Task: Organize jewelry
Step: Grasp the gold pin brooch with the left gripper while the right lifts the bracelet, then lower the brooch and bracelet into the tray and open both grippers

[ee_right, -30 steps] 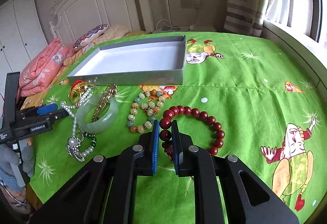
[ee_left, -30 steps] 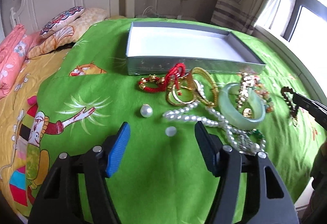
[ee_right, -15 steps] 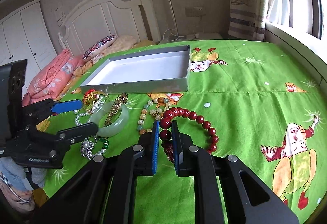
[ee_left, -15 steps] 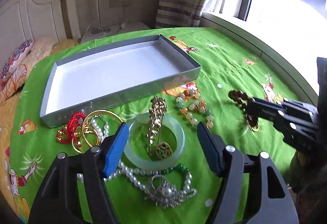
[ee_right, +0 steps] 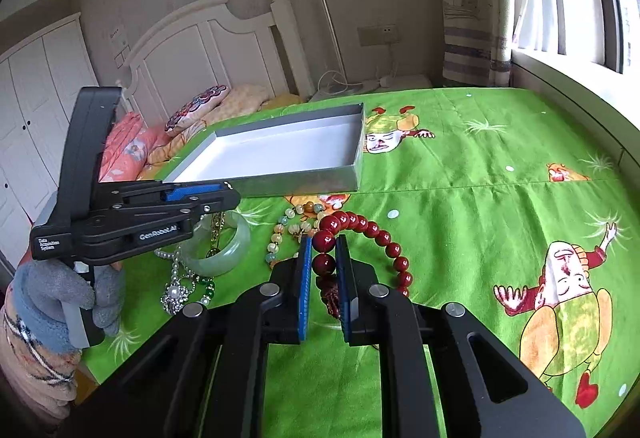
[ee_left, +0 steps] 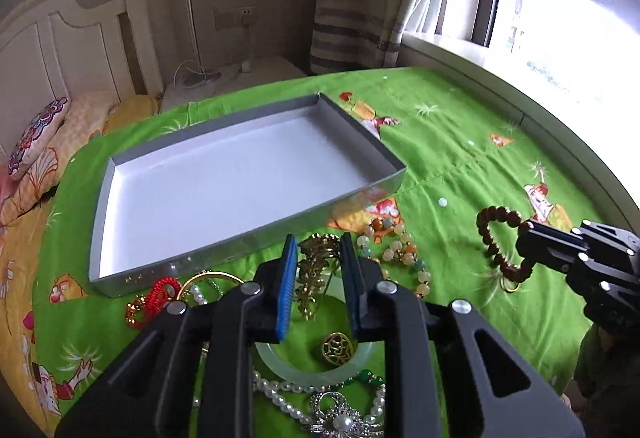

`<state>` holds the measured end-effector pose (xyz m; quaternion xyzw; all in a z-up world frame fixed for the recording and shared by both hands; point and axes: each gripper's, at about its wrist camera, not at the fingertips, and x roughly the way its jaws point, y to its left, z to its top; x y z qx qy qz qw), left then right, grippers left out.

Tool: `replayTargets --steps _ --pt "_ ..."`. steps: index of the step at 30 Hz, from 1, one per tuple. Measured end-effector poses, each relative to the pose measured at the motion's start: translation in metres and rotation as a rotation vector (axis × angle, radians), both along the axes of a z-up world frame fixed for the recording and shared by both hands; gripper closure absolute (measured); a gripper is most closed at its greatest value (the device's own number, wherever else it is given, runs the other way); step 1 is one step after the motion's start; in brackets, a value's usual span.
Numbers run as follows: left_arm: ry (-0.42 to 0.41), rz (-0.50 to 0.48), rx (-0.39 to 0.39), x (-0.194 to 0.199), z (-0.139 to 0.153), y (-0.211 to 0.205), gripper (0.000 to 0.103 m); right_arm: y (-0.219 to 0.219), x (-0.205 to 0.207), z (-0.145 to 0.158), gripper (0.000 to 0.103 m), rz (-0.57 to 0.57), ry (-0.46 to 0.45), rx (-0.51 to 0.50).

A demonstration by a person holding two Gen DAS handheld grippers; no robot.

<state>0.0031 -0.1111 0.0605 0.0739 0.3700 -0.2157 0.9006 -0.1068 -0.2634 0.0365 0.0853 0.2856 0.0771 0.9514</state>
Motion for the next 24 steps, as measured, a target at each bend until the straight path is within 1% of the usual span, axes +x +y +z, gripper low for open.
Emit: replayTargets --steps 6,9,12,17,24 --pt "-0.043 0.012 -0.049 0.0 0.028 0.012 0.082 0.008 0.004 0.012 0.09 0.011 -0.025 -0.017" --pt "-0.047 0.019 -0.065 0.006 0.034 0.016 0.082 0.015 0.011 0.017 0.09 0.022 -0.036 -0.034" --pt "-0.053 0.032 -0.053 0.017 0.037 0.016 0.082 0.021 0.024 0.024 0.09 0.035 -0.048 -0.057" --pt "-0.036 0.053 -0.056 0.041 0.041 0.019 0.082 0.031 0.055 0.035 0.09 0.049 -0.053 -0.083" --pt "-0.006 0.088 -0.049 0.078 0.035 0.021 0.082 0.036 0.102 0.06 0.09 0.055 -0.08 -0.073"
